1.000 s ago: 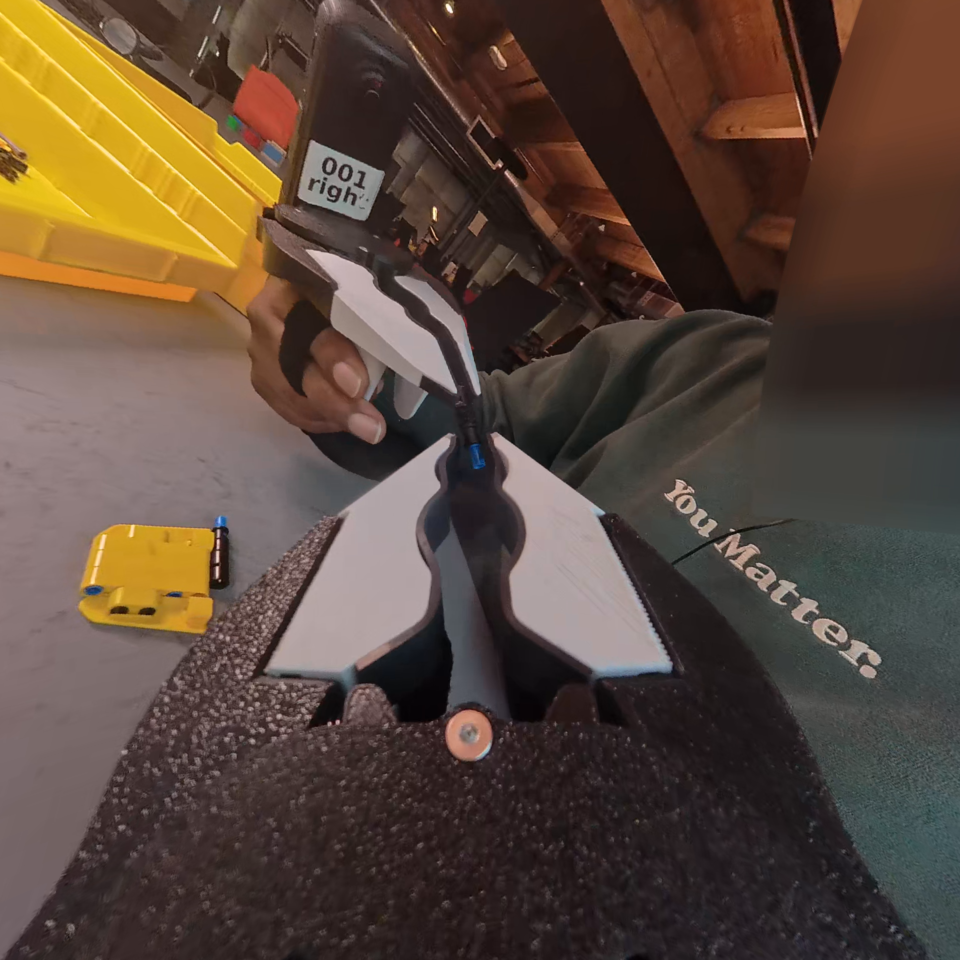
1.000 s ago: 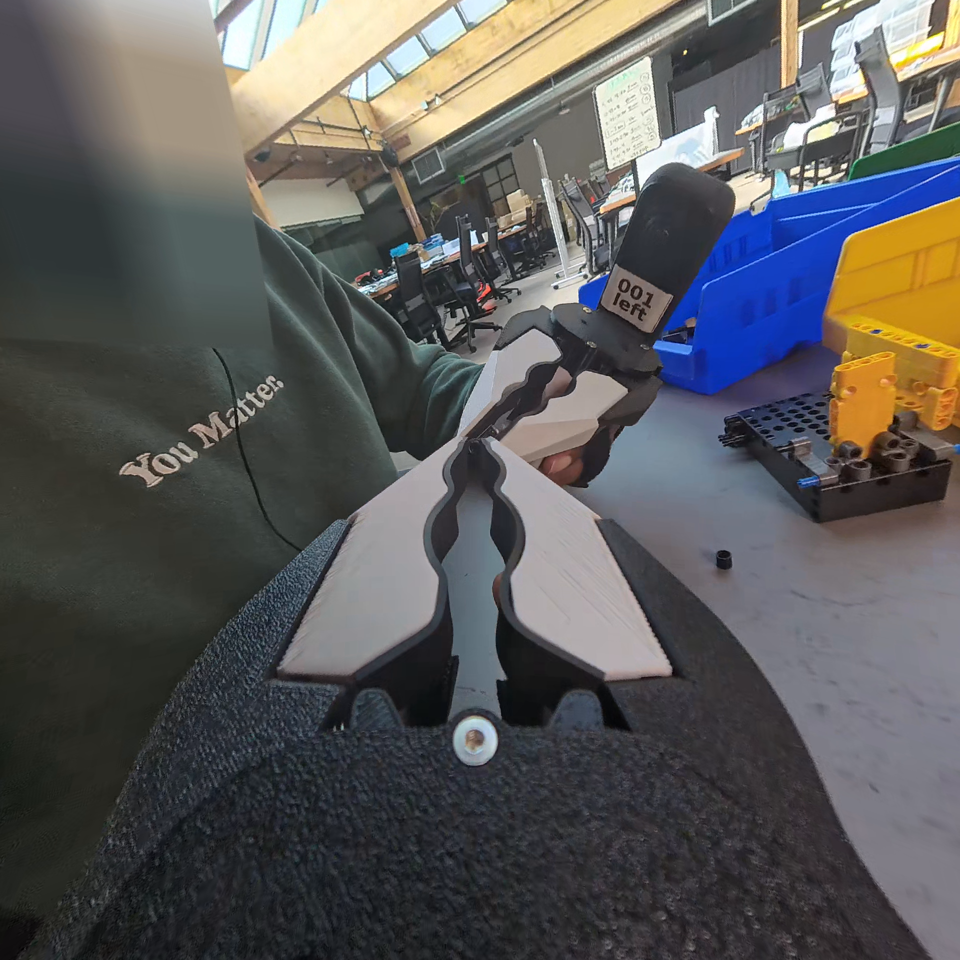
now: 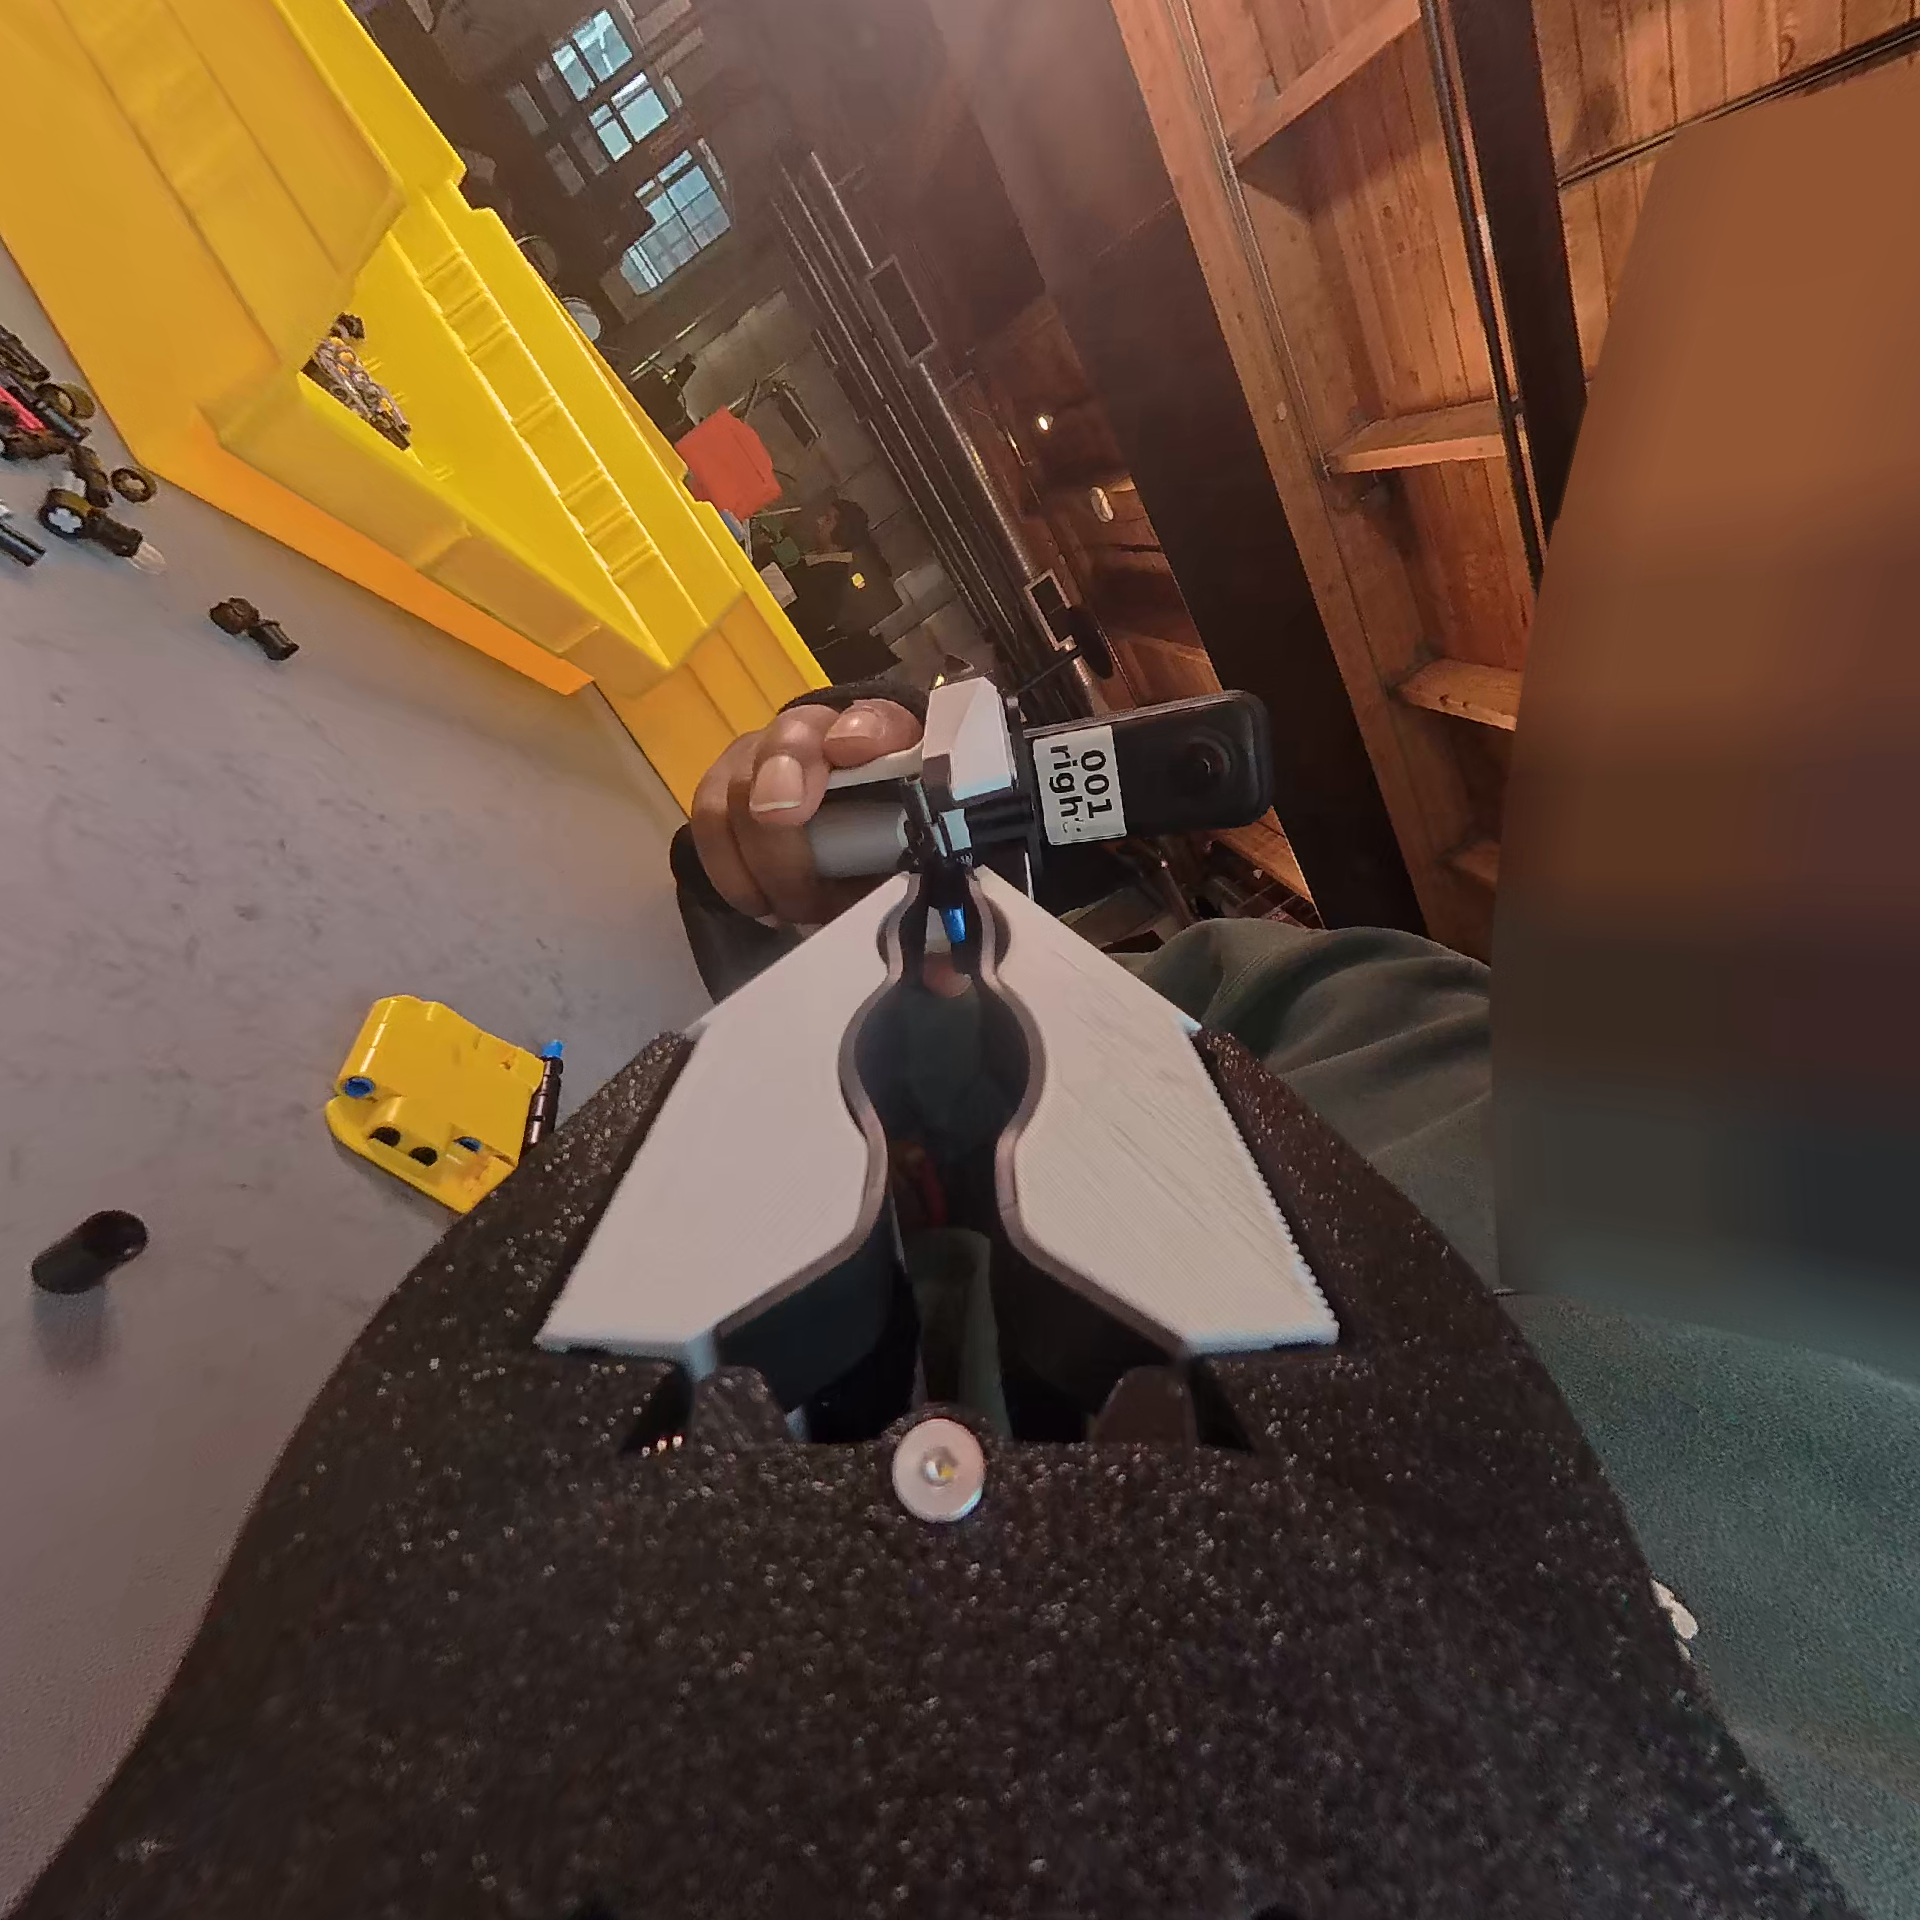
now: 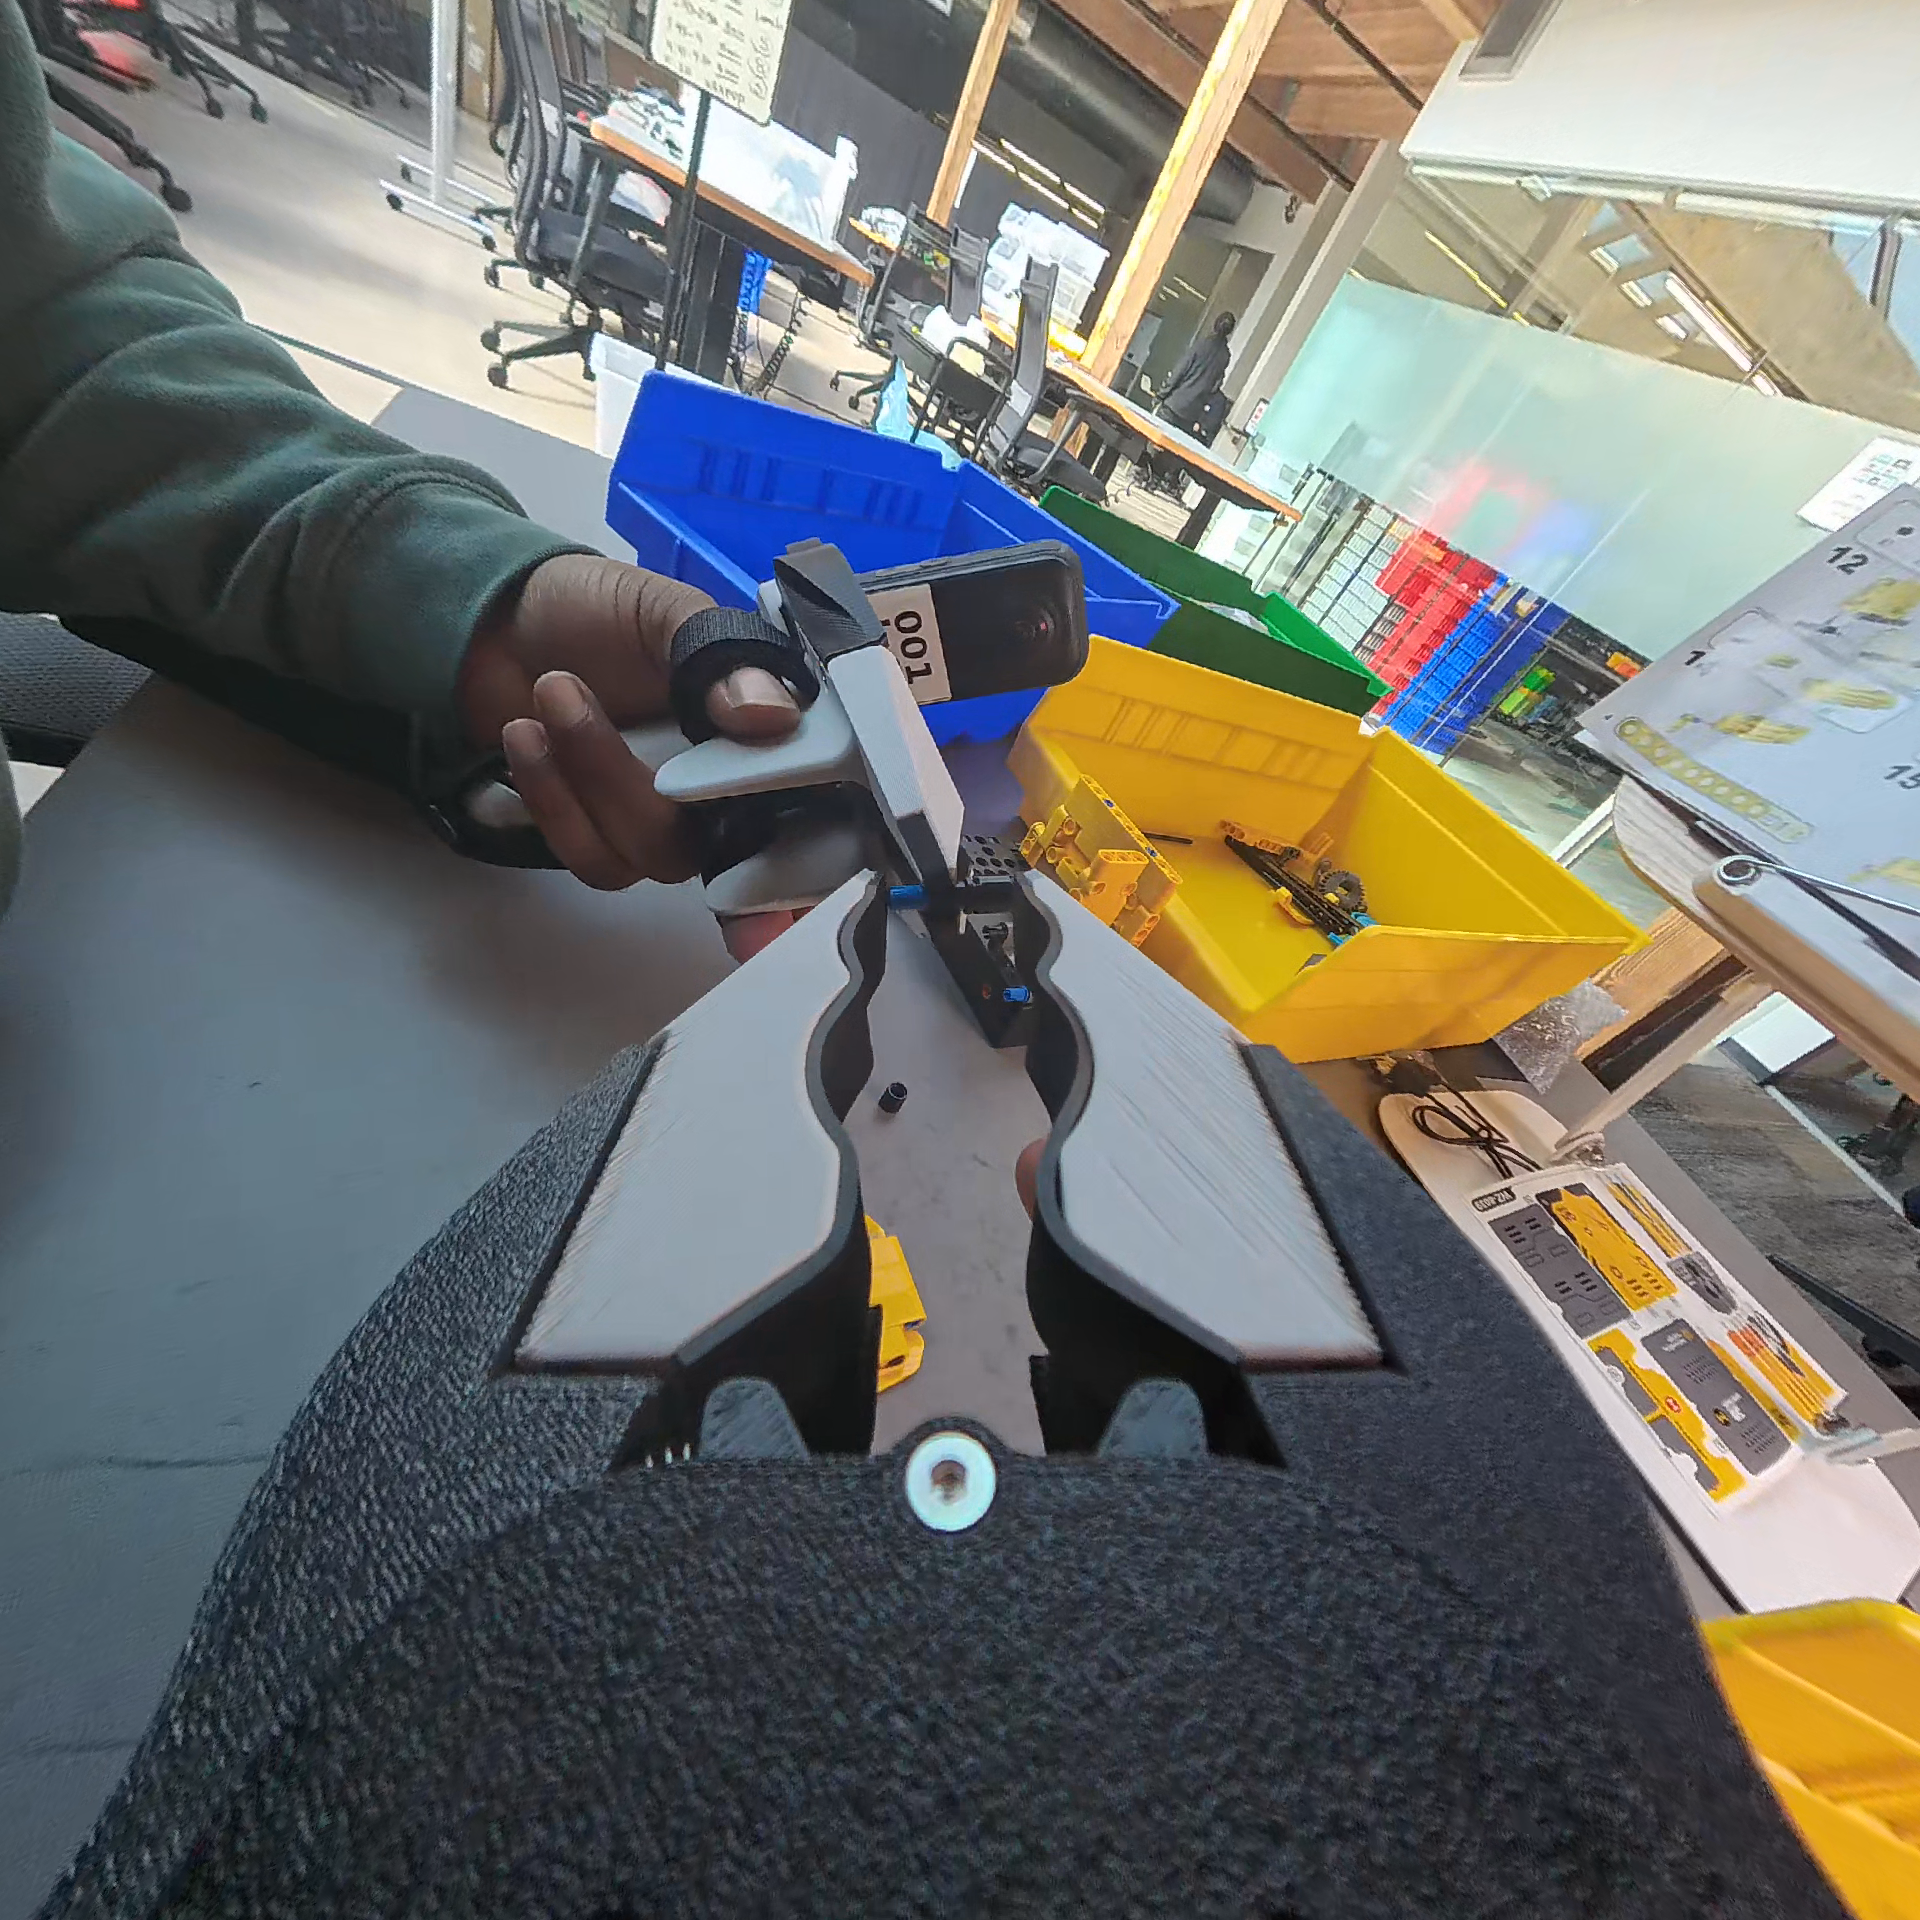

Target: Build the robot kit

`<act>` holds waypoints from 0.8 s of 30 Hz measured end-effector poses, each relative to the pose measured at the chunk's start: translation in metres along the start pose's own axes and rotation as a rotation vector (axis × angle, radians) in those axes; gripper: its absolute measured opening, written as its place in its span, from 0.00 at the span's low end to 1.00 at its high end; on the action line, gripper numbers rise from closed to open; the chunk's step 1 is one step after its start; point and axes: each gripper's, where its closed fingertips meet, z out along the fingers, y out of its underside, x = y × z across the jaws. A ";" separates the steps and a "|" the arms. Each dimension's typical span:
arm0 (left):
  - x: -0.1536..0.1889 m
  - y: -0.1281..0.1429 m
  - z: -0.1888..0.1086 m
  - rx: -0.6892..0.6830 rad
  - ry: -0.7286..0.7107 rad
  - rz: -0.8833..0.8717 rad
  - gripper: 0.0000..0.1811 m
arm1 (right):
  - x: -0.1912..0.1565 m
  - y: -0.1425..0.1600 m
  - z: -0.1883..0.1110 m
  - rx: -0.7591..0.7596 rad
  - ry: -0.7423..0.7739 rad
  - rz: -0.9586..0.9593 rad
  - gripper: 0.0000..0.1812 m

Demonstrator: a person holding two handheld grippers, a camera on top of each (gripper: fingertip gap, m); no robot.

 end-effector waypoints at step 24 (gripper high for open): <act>0.007 0.002 -0.002 -0.038 0.047 -0.027 0.03 | -0.008 -0.001 -0.001 -0.027 0.000 -0.110 0.07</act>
